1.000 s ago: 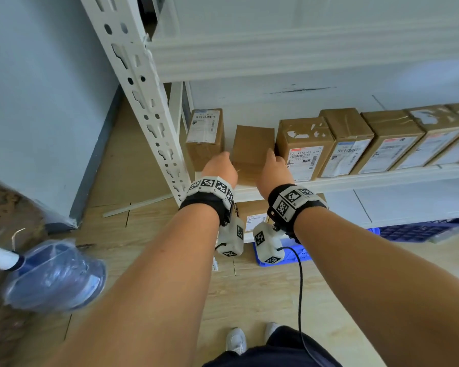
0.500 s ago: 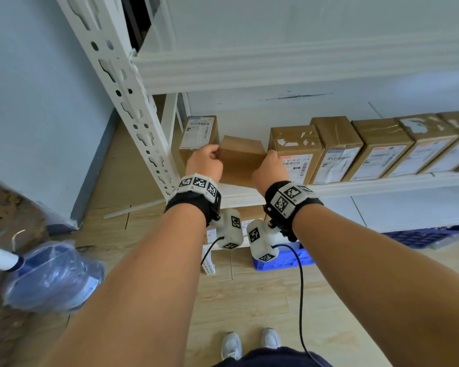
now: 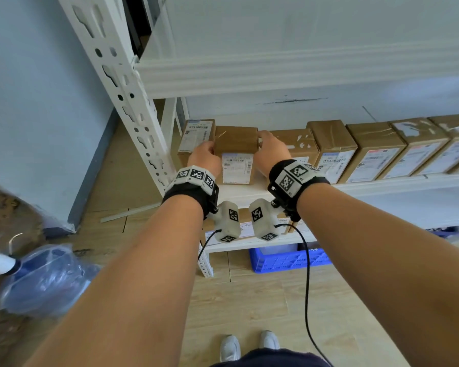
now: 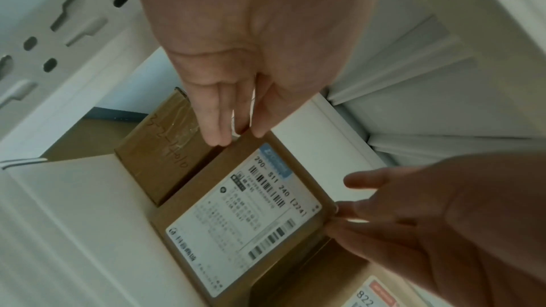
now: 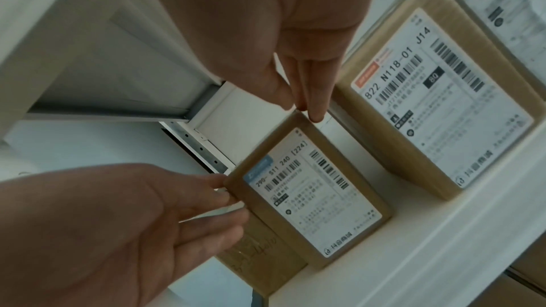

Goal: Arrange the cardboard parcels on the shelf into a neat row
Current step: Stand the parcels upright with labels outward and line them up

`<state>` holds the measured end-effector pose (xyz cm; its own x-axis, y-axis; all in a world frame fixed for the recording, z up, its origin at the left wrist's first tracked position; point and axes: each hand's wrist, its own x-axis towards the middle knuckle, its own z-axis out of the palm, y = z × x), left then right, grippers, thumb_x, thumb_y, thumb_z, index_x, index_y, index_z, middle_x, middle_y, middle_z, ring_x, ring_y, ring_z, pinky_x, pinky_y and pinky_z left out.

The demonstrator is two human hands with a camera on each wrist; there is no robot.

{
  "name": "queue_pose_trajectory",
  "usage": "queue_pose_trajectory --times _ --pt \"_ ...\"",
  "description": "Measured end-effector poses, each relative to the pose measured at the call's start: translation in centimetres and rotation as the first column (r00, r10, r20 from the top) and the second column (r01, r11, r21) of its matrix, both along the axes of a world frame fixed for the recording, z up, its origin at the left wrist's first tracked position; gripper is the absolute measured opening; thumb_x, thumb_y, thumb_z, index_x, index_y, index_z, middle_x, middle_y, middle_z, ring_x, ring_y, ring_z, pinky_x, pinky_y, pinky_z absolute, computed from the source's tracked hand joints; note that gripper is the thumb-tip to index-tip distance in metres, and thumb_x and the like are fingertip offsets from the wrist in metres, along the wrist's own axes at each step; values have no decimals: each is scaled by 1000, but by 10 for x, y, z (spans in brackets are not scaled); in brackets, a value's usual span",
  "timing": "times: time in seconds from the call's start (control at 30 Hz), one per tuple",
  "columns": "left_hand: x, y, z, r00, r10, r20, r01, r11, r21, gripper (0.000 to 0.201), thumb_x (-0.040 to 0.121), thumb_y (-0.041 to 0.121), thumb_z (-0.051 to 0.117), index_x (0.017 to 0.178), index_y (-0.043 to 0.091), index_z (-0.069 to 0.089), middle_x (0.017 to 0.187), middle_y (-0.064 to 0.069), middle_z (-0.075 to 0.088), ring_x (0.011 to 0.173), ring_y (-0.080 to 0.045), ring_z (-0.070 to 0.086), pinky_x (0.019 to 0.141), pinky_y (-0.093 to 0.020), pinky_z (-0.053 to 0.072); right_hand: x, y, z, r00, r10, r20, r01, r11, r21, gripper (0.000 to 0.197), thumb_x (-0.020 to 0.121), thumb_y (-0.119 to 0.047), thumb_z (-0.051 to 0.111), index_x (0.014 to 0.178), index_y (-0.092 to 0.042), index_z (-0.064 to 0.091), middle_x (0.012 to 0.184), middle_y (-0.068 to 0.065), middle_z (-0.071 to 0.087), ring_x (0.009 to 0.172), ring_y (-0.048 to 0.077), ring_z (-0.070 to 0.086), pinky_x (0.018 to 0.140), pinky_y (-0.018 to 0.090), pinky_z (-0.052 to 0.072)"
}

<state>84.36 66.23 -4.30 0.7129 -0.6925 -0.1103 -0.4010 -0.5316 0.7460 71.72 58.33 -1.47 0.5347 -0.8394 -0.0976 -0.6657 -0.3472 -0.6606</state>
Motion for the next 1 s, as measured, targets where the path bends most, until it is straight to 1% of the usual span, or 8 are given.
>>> queue_pose_trajectory --times 0.13,0.3,0.37,0.47,0.53,0.67,0.83,1.0 --pt "-3 -1 -1 1000 9 19 -10 999 32 40 89 16 49 128 17 59 127 -6 63 110 -27 62 94 -36 52 -4 -3 -1 999 18 -40 -20 999 -37 58 92 1 41 147 -13 32 134 13 53 104 23 59 70 26 46" --pt "-4 -3 0 995 71 73 -72 997 17 39 98 30 47 134 16 54 138 -4 55 123 -25 53 99 -31 42 -11 -12 0 994 35 -108 -47 993 -105 46 88 2 41 131 -9 55 131 14 56 114 28 56 89 32 50" --pt "-10 -5 2 992 76 100 -76 997 -1 39 99 30 46 136 18 51 137 -6 54 118 -25 56 92 -30 44 -15 -17 2 994 19 -112 -35 990 -137 41 88 1 42 125 -8 60 129 14 56 112 28 57 93 35 50" --pt "-21 -13 4 994 -2 107 3 1000 -9 42 100 28 44 143 27 43 141 -10 43 77 -13 59 62 -17 45 -25 -27 4 995 -46 -87 28 978 -205 41 87 0 44 124 -10 58 130 13 48 120 30 48 100 40 45" --pt "-27 -18 4 995 -39 92 37 999 27 46 101 29 43 146 32 37 146 -12 36 63 -5 49 56 -15 41 -33 -34 2 993 -65 -103 40 972 -232 44 87 -1 45 129 -12 54 133 12 44 127 30 40 104 42 42" --pt "-29 -26 -6 998 -44 39 42 997 59 47 102 32 38 148 35 32 147 -12 41 75 -14 56 62 -25 45 -45 -45 -6 984 -11 -178 -21 983 -181 46 94 -9 43 139 -18 45 145 13 37 136 31 33 110 45 36" --pt "-38 -30 -12 998 -58 15 57 997 54 45 102 38 36 147 38 32 144 -11 44 102 -26 63 68 -28 48 -54 -50 -17 984 53 -168 -88 974 -211 40 99 -16 34 135 -21 51 142 8 41 136 28 32 110 42 33" --pt "-43 -29 -11 999 -42 12 41 998 46 42 100 36 38 142 41 38 143 -8 44 69 -13 61 51 -23 41 -57 -53 -20 990 41 -134 -71 971 -230 37 96 -9 38 126 -21 57 135 7 45 131 27 36 103 40 38"
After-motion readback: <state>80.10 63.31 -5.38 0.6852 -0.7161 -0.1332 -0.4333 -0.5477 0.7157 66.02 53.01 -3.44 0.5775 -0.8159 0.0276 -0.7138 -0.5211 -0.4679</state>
